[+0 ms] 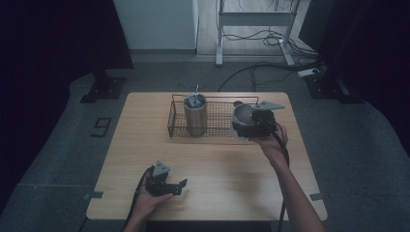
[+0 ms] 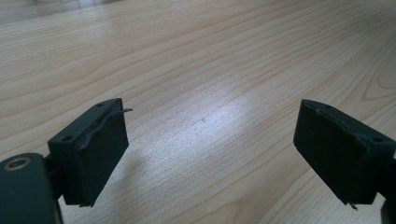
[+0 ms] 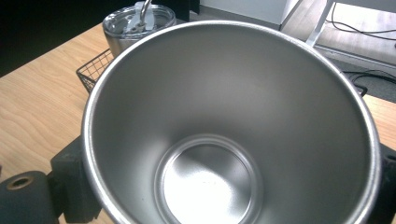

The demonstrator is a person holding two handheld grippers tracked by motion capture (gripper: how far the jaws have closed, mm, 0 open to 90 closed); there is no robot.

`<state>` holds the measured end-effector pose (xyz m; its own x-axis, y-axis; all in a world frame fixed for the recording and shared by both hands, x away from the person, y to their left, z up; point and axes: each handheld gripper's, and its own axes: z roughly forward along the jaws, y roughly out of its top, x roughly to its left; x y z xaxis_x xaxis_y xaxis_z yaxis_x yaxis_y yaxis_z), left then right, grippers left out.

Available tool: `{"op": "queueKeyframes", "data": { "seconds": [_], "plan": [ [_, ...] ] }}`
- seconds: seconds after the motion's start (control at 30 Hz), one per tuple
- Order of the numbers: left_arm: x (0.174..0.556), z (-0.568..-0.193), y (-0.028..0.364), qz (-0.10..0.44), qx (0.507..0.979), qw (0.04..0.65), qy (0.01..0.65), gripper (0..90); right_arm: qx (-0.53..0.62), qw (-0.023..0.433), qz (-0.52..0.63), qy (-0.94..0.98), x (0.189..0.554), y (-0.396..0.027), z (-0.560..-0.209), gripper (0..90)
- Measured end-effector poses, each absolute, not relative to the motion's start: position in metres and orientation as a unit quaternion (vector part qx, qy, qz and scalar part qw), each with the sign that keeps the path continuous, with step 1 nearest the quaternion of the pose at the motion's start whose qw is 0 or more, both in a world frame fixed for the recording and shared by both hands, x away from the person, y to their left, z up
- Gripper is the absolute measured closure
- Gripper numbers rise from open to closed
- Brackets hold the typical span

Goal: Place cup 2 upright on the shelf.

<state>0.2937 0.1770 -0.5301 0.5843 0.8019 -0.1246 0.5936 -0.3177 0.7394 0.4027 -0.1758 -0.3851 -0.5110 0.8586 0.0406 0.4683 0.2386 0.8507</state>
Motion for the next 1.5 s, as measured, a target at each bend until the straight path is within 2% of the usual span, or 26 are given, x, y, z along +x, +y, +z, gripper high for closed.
{"op": "queueKeyframes", "data": {
  "seconds": [1.5],
  "plan": [
    [0.292, -0.533, 0.174, 0.132, 0.806, 0.384, 0.432, 10.1, 0.453, 0.229, 0.413, 0.756, 0.453, -0.175, -0.380, 7.4]
  ]
}}
